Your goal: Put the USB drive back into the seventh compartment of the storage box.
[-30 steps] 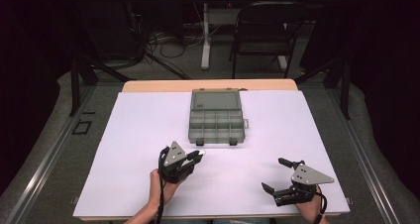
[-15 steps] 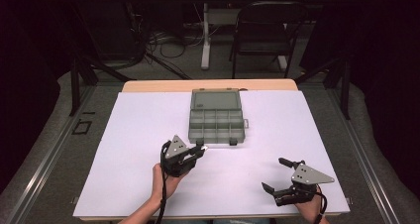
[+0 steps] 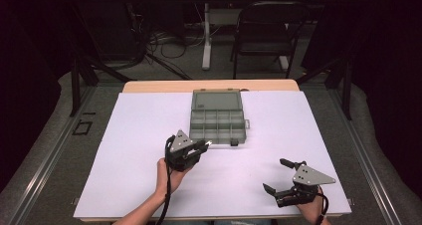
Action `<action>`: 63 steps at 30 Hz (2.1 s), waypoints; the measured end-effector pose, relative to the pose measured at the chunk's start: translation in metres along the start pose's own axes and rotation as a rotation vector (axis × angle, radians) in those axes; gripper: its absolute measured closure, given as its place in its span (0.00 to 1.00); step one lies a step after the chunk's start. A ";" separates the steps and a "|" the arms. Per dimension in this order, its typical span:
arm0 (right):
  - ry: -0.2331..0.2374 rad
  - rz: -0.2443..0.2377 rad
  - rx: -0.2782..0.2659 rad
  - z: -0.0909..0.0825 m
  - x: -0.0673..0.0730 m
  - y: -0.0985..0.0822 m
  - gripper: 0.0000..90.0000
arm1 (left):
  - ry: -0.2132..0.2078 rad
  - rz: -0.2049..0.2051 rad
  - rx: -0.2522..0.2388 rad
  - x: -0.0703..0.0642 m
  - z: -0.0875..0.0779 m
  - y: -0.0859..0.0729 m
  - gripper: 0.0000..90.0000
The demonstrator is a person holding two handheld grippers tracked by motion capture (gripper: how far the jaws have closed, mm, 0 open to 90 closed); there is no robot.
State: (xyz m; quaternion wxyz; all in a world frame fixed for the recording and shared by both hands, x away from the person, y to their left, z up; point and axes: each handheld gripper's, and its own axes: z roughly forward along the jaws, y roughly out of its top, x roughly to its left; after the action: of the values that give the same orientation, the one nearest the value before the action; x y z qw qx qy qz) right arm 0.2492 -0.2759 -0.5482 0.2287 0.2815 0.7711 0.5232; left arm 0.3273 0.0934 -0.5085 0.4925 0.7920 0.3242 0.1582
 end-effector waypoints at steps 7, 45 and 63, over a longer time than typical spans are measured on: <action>0.000 0.000 0.000 0.000 0.000 0.000 0.00 | 0.007 -0.004 -0.001 0.002 0.004 0.003 0.87; 0.003 -0.001 0.005 0.000 0.000 0.000 0.00 | 0.036 -0.004 -0.010 0.013 0.031 0.023 0.87; 0.006 -0.001 0.005 0.000 0.000 0.000 0.00 | 0.048 -0.006 -0.013 0.017 0.042 0.029 0.87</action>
State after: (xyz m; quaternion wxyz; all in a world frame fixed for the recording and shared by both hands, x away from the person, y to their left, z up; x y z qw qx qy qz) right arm 0.2495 -0.2760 -0.5484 0.2256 0.2802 0.7734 0.5220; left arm 0.3740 0.0672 -0.5033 0.4903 0.7838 0.3372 0.1778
